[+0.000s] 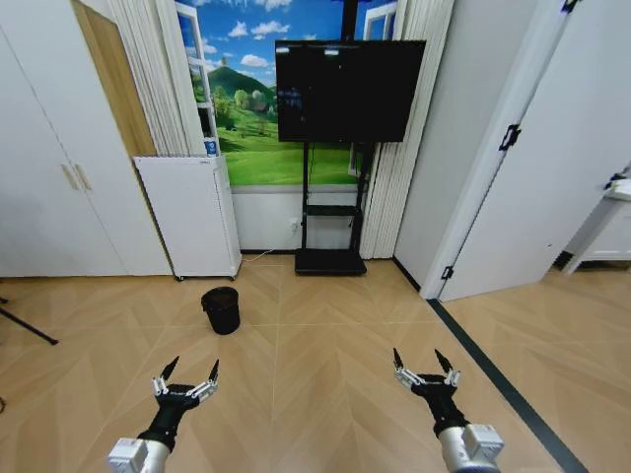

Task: Pick up the trash bin and place the garbage on the floor into it.

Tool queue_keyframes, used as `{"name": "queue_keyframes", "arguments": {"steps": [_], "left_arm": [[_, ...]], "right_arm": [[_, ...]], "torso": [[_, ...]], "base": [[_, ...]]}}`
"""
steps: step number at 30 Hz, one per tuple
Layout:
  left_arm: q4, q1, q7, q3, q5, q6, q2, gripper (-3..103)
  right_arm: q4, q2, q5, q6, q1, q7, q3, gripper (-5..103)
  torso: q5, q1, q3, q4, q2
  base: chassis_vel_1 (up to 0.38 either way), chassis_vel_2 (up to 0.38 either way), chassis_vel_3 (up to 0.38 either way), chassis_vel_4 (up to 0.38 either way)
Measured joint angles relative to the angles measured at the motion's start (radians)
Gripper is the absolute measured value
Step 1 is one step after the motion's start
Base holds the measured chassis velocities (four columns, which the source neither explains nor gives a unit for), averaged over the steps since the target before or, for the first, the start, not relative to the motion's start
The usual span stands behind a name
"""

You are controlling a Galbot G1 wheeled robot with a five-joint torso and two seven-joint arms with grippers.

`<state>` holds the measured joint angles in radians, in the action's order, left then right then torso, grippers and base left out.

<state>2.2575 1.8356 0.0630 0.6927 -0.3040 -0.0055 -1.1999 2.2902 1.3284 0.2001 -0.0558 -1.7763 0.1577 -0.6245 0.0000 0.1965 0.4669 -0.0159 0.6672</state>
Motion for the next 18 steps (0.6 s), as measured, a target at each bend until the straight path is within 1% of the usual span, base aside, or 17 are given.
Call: {"name": "queue_keyframes", "arguments": {"steps": [18], "left_arm": [[0.0,0.0,0.0,0.0,0.0,0.0,0.0,100]], "right_arm": [[0.0,0.0,0.0,0.0,0.0,0.0,0.0,100]], "torso": [[0.0,0.0,0.0,0.0,0.0]], "base": [[0.0,0.0,0.0,0.0]]}}
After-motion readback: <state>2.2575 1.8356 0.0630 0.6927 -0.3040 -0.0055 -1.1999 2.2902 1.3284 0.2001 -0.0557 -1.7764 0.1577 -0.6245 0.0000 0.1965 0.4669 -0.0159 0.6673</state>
